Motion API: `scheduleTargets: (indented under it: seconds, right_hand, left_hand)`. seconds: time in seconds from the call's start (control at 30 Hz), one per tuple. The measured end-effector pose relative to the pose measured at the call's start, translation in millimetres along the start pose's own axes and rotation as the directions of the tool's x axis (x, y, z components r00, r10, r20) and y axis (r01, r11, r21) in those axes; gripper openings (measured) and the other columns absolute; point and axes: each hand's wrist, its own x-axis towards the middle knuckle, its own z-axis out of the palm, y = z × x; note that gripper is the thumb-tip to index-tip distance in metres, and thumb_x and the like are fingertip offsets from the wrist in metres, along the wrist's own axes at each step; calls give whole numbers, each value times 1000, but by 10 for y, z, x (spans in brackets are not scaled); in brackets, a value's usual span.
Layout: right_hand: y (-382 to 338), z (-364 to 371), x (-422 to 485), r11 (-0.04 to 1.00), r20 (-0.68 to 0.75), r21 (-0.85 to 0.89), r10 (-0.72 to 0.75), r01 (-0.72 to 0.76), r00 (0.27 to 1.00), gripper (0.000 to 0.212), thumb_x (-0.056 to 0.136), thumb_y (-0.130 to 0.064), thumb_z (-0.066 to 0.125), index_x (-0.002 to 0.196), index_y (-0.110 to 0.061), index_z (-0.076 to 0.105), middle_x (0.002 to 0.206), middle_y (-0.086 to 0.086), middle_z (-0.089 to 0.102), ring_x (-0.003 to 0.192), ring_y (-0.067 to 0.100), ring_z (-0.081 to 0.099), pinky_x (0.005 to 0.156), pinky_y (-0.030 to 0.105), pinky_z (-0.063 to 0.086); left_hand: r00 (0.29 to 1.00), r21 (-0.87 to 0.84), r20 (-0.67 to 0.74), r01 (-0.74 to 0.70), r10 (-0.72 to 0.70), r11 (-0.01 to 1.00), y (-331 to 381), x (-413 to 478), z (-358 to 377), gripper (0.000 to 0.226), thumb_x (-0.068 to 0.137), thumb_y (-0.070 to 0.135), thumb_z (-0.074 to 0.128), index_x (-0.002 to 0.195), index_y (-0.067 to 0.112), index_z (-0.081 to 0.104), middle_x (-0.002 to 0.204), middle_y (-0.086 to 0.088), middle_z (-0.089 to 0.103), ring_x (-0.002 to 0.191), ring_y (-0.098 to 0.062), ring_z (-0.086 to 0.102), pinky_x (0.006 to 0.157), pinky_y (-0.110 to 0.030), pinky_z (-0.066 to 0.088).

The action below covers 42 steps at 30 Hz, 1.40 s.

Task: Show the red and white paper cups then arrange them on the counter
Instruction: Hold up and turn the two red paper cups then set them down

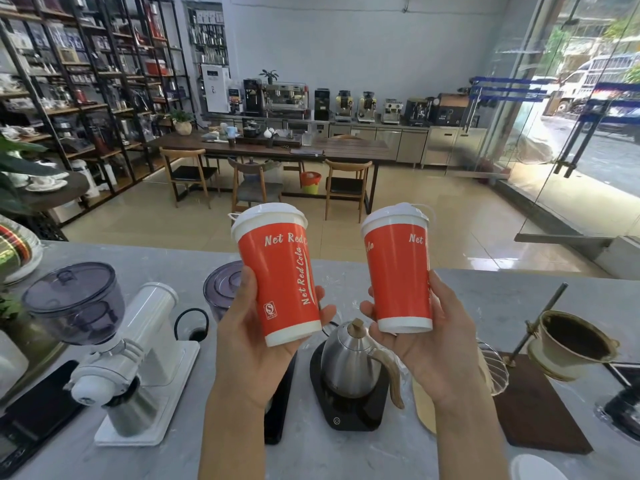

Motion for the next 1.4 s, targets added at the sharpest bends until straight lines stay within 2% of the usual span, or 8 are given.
scheduleTargets:
  seconds: [0.23,0.4,0.53,0.7,0.83,0.97,1.13,1.4]
  right_hand:
    - [29,3,24,995,50,-100,12,-7,999,71,78,-59,65,122,-4,64,114,29,64,86,36,68,68,42,60]
    - [49,55,82,987,23,-142,-78,80,997,91,57,-43,90,135,-20,48,110,22,69,92,43,68,73,51,60]
    - [31,-3,101,1000,94,-20,0,2,996,70,79,-47,72,131,-3,56,120,29,62,98,42,66,76,48,58]
    - [88,-121,132,942,288,291,80,-166,954,67,87,-50,55,131,1,52,119,23,61,82,29,65,68,33,57]
    - [119,-153,166,924,302,342,67,-173,951,68,89,-53,56,134,-2,48,120,21,59,85,29,64,70,33,57]
    - [105,-169,155,948,257,301,26,-106,966,90,76,-62,71,141,-9,41,121,17,56,93,30,65,73,35,59]
    - [90,-165,107,979,133,195,38,-64,990,79,79,-57,67,135,-4,51,119,22,62,102,36,65,76,42,59]
    - [65,-146,87,972,148,202,95,-124,984,65,84,-51,57,124,0,62,117,22,62,82,31,66,63,36,58]
  left_hand:
    - [998,24,42,52,-53,998,57,23,43,97,65,52,84,143,9,45,132,-25,56,103,-39,64,80,-45,58]
    - [987,-107,125,116,-103,987,94,18,14,67,92,49,58,142,6,49,136,-28,53,120,-43,53,99,-55,46]
    - [993,-50,103,68,-63,996,78,26,-1,72,79,46,75,134,4,57,122,-25,64,111,-50,59,92,-65,46]
    - [1000,141,-26,-4,8,990,90,29,2,94,58,52,89,134,8,55,113,-22,68,92,-41,68,70,-47,58]
    - [1000,38,-14,-12,12,999,89,14,2,99,61,53,87,142,11,47,116,-19,63,93,-39,66,70,-46,59]
    - [999,-14,-4,42,-42,999,103,9,-20,102,64,53,85,145,9,42,127,-23,54,102,-38,61,77,-47,58]
    - [995,-97,95,54,-44,994,85,-23,-67,62,98,45,53,147,8,41,144,-25,47,131,-44,45,102,-59,40]
    - [999,14,-39,-3,3,1000,66,-4,-114,99,65,50,84,146,9,42,115,-20,60,92,-39,66,74,-51,57]
